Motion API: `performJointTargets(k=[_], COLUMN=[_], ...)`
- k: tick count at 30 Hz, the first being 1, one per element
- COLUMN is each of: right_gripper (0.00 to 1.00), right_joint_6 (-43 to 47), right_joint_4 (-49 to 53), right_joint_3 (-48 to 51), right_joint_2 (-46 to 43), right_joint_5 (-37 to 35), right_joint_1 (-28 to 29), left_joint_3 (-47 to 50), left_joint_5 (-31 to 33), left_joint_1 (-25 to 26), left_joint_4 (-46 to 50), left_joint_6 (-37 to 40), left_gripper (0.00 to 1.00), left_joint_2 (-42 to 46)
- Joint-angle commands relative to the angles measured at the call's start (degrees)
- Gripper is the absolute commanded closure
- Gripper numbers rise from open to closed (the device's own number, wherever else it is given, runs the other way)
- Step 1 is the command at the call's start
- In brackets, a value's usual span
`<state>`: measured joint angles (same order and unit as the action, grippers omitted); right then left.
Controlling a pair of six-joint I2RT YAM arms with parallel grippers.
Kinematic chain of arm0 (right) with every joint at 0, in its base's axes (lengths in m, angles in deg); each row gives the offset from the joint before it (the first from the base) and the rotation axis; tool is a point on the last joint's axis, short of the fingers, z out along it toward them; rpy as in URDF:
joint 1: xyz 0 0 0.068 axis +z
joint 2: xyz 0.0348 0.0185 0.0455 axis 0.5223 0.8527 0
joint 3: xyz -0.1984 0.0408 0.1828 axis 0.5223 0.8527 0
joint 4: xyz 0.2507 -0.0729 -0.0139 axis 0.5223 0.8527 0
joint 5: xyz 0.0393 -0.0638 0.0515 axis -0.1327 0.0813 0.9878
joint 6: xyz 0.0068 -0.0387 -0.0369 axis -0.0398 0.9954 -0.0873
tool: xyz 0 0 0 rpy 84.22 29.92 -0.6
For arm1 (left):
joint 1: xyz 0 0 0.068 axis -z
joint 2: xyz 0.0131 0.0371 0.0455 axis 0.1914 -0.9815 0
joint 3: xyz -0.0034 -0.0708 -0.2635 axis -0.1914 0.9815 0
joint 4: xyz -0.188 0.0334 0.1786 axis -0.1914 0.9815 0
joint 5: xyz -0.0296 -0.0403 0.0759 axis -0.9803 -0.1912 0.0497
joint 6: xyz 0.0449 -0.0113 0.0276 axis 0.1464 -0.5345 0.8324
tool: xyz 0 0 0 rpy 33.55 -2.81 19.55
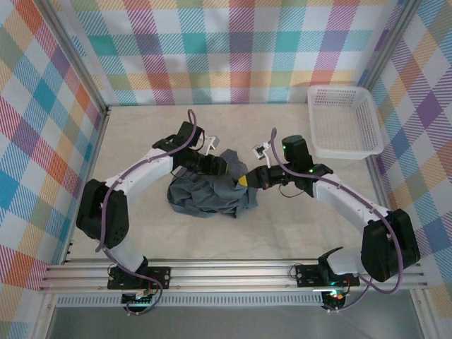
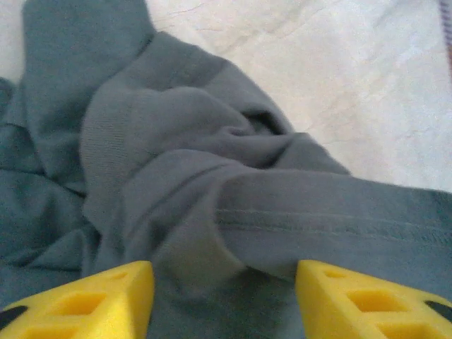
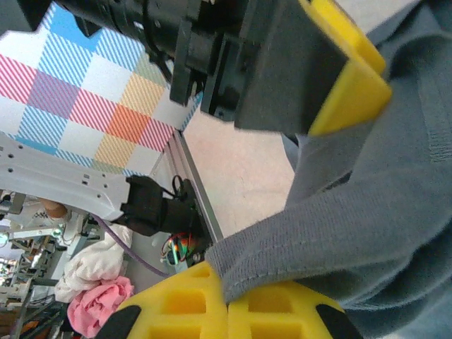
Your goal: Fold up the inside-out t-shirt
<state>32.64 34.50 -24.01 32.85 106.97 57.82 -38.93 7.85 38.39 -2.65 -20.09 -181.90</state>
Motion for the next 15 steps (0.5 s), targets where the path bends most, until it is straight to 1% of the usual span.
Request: performJointTargets(k=[1,2,6,8,9,11,12,13,15], right_gripper=[0.98,0.99,0.99,1.00,1.00,1.00,1.00,1.00,1.00], right_joint_6=[1.1,1.2,1.9,1.9,1.9,1.8,1.7,1.7,1.7], right_joint_4=[0.4,0.8,1.7,1.8,1.7,1.4,1.3,1.3,1.2], right_joint_3=[0.2,0.2,0.4,0.7,0.8,0.8,0.8,0.7,0.5], right_joint_2=[-0.6,-0.6,-0.6,-0.6,-0.5,-0.5,-0.5,-0.5,-0.4], right_joint_5=[1.3,1.4,1.9,1.9,2.0,2.0,2.0,1.9,2.0], right_joint_1=[0.4,0.4,0.4,0.4,0.4,0.4,0.4,0.4,0.4], left_joint_3=[-2.6,-2.6,-2.2,-2.3,-2.6,-2.5,-2.6,-3.0,-4.9], left_joint_5=[4.9,5.9,10.3,10.0,8.4,2.1,0.3,-0.5,0.2], left_joint_1=[0.9,0.9,0.9,0.9,0.9,0.9,0.9,0.9,1.0], left_joint_4=[1.8,2.0,2.3,2.1,1.7,-0.9,-2.2,-2.8,-1.1], left_joint_6=[1.9,1.9,1.4,1.3,1.5,1.4,0.9,0.3,0.4], left_gripper=[0.57,0.61,0.68,0.70,0.66,0.55,0.51,0.49,0.52], left_joint_2=[-0.9,-1.0,-0.8,-1.0,-1.0,-0.8,-0.9,-1.3,-3.1])
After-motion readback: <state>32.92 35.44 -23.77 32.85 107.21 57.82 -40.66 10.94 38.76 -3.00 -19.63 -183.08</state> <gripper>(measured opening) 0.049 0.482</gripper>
